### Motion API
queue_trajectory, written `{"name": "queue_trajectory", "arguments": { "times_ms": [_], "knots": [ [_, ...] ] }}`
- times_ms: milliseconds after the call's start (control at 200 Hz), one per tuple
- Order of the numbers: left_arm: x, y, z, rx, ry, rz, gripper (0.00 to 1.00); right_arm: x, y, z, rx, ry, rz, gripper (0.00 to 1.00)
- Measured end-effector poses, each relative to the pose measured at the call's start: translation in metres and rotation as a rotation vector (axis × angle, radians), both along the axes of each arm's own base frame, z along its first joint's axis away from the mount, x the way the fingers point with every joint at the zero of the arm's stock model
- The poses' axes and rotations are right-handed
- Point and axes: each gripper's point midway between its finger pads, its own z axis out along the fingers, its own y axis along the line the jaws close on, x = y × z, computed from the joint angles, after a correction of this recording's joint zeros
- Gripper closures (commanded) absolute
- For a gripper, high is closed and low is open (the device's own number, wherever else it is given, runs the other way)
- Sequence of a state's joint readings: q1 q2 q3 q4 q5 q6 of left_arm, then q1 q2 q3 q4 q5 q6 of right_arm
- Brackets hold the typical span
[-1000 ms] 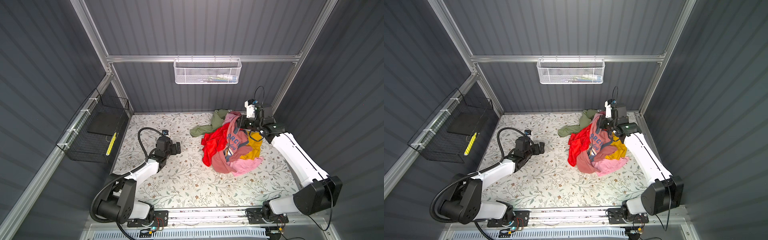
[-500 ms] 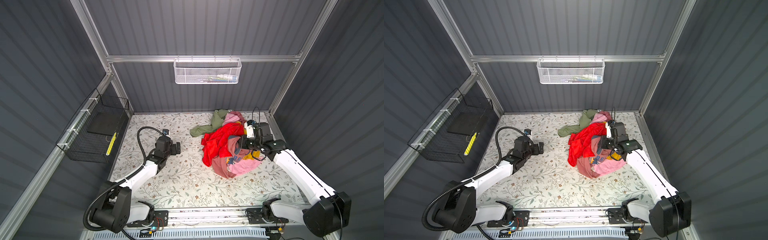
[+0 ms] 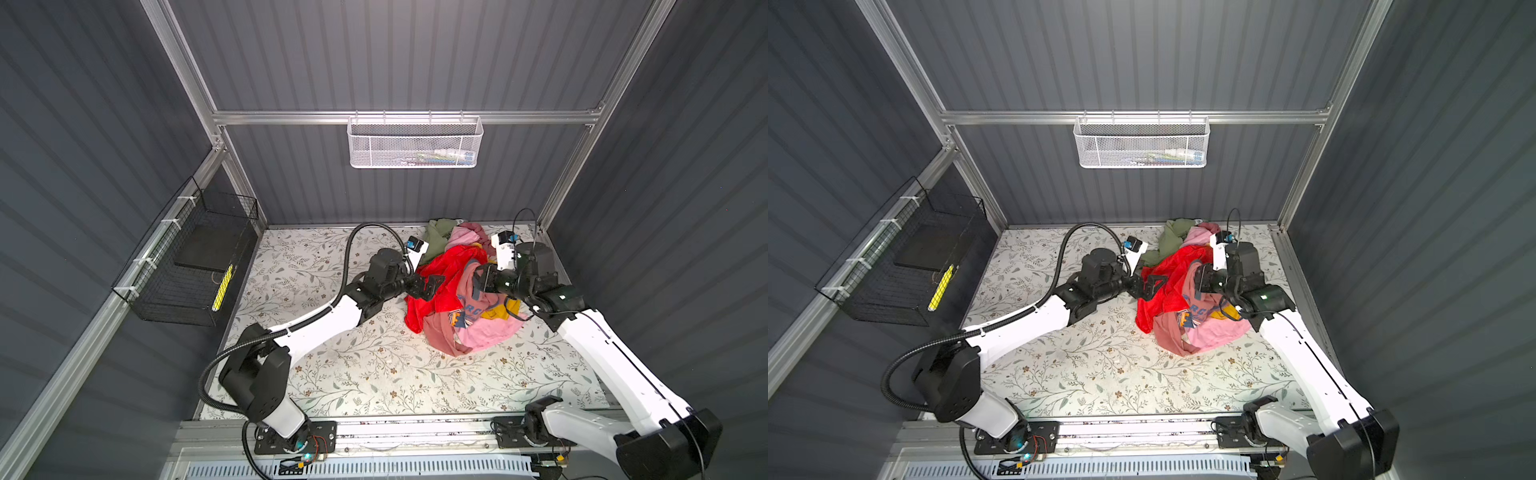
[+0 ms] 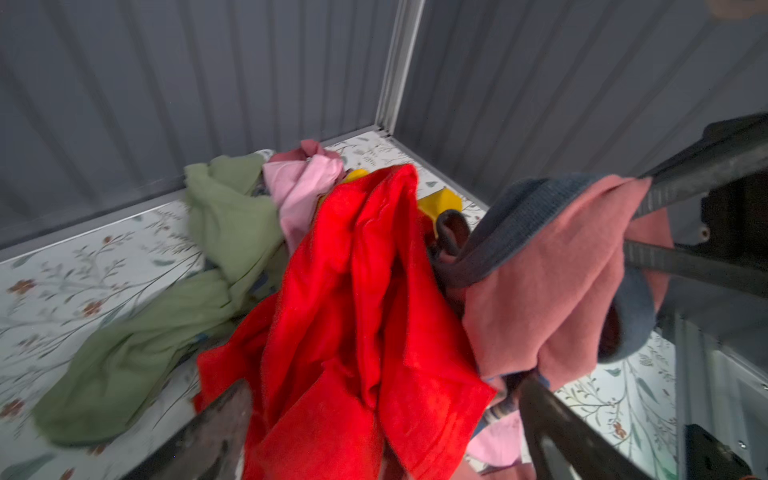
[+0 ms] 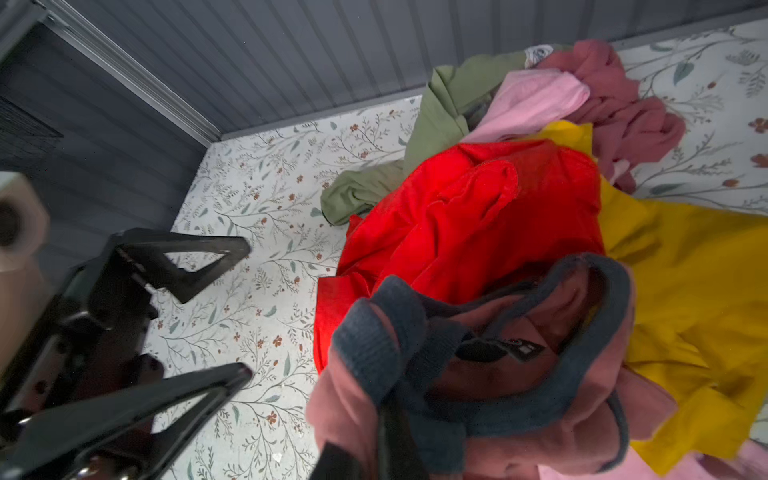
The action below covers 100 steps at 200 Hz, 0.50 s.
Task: Pick out a specific cloth from the pile
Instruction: 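Reach the left gripper to the held sweatshirt and grasp its grey trim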
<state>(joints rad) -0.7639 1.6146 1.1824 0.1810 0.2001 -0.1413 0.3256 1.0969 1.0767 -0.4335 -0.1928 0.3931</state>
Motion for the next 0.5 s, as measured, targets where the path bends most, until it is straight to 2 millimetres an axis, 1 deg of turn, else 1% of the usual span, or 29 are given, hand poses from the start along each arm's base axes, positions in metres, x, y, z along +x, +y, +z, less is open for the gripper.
{"name": "queue_trajectory", "arguments": {
  "times_ms": [115,190,260,390,500],
  "knots": [
    [-0.012,-0.025,0.004,-0.018,0.003,-0.093,0.0,-0.003,0.0,0.024,0.023,-0.058,0.003,1.0],
    [-0.026,-0.037,0.004,-0.028,0.008,-0.154,0.0,-0.003,0.0,0.034,0.031,-0.084,0.005,1.0],
    [-0.038,-0.045,0.006,-0.039,0.009,-0.196,0.0,-0.002,0.001,0.039,0.035,-0.096,0.007,1.0],
    [-0.051,-0.058,0.016,-0.068,-0.007,-0.254,0.0,0.0,0.002,0.047,0.041,-0.113,0.014,1.0],
    [-0.051,-0.068,0.023,-0.088,-0.022,-0.276,0.02,0.001,0.004,0.05,0.046,-0.119,0.022,1.0]
  ]
}}
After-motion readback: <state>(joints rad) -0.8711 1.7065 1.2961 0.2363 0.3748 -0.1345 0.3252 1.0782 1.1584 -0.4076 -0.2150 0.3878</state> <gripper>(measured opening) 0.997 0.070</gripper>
